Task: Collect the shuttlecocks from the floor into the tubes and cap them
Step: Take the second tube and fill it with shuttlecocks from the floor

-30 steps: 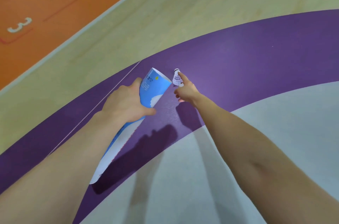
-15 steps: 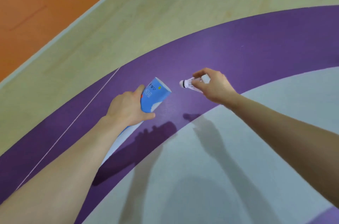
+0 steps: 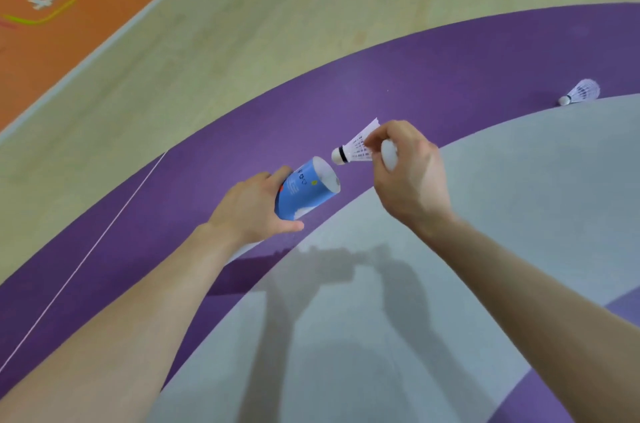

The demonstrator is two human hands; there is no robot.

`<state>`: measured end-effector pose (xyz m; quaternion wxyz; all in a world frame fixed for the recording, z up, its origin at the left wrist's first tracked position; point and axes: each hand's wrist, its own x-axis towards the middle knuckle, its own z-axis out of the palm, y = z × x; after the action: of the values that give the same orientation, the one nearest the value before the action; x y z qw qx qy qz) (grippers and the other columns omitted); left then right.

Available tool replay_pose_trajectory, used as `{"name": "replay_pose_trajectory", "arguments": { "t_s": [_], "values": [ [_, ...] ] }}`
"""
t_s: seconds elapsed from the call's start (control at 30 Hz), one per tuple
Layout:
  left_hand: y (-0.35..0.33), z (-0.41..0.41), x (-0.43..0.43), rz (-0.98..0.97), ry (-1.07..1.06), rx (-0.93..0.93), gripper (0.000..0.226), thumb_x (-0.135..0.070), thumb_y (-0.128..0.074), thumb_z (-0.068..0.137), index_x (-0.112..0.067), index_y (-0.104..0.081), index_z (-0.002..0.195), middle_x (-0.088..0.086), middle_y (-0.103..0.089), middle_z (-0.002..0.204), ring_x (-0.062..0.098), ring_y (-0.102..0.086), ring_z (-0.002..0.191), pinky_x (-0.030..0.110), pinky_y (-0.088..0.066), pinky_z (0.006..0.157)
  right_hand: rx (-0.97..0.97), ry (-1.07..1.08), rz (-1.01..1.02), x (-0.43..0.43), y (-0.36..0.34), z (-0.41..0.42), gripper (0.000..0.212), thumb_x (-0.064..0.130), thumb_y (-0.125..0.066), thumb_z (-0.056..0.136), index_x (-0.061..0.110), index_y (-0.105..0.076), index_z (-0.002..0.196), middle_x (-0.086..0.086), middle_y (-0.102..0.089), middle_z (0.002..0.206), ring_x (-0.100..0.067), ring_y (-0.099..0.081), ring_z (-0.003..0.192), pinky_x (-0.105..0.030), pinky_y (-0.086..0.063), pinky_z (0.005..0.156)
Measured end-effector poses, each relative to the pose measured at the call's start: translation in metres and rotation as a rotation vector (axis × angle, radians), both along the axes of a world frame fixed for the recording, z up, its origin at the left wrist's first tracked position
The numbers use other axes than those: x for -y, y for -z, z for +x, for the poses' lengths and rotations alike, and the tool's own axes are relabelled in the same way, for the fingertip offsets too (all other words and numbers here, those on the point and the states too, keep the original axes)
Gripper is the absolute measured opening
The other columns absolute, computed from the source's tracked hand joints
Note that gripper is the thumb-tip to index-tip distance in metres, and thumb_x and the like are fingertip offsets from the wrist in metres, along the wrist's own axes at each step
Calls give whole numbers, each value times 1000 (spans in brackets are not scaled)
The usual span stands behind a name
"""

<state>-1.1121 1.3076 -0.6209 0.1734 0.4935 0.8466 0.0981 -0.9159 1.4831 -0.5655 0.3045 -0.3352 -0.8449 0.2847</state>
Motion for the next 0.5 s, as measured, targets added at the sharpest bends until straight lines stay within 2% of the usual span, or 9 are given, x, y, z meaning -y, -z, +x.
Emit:
{"name": "replay_pose_trajectory", "arguments": {
  "t_s": [0.03, 0.1, 0.17, 0.2, 0.27, 0.33, 0.43, 0.5],
  "values": [
    [0, 2, -2, 5, 1, 2, 63, -64, -87, 71, -41, -44, 110, -7, -64, 92, 22, -63, 85, 41, -55, 74, -4, -20, 12, 0, -1, 2, 20, 2, -59, 94, 20, -68, 96, 10, -67, 97, -16, -60, 85, -28, -42, 71],
    [-3, 4, -7, 24, -16, 1, 63, -63, -88, 71, -41, -46, 112, -9, -65, 94, 22, -64, 85, 41, -54, 74, 70, -198, -43, 0, -5, 3, 24, 1, -59, 93, 20, -70, 102, 11, -68, 99, -11, -59, 86, -26, -48, 74],
    [-7, 8, -14, 53, -15, -9, 64, -64, -88, 70, -41, -48, 114, -10, -65, 94, 21, -64, 86, 40, -54, 75, 193, -421, -120, 4, -9, 4, 35, -3, -58, 93, 19, -72, 117, 10, -71, 110, -4, -58, 92, -11, -47, 82],
    [-7, 11, -16, 61, -5, -13, 65, -64, -88, 70, -41, -48, 115, -10, -65, 94, 22, -64, 86, 41, -54, 75, 200, -457, -112, 4, -11, 6, 41, -5, -58, 91, 18, -71, 123, 8, -71, 115, -4, -59, 96, -9, -46, 85],
    [-8, 15, -19, 65, 6, -10, 65, -64, -88, 71, -39, -49, 117, -9, -65, 95, 21, -64, 86, 42, -56, 77, 121, -386, -61, -5, -17, 12, 46, -5, -56, 88, 18, -70, 125, 4, -72, 117, -13, -65, 104, -23, -51, 91],
    [-10, 19, -22, 81, 5, -1, 64, -63, -88, 72, -39, -49, 116, -10, -65, 95, 20, -64, 86, 44, -57, 78, 108, -252, -22, -21, -23, 21, 42, 1, -56, 89, 21, -70, 123, 4, -72, 114, -17, -68, 104, -35, -55, 91],
    [-17, 29, -30, 214, -39, 13, 66, -60, -90, 74, -41, -55, 125, -12, -67, 104, 18, -66, 91, 41, -57, 81, 300, -152, 7, -43, -23, 39, 34, 17, -59, 91, 21, -66, 124, 2, -71, 121, -25, -67, 106, -41, -56, 89],
    [-21, 36, -37, 276, -52, 33, 71, -57, -92, 74, -41, -56, 133, -13, -68, 111, 18, -67, 97, 41, -57, 84, 477, -141, -37, -55, -22, 51, 42, 25, -64, 88, 20, -59, 129, -1, -67, 125, -29, -64, 108, -40, -54, 87]
  ]
}}
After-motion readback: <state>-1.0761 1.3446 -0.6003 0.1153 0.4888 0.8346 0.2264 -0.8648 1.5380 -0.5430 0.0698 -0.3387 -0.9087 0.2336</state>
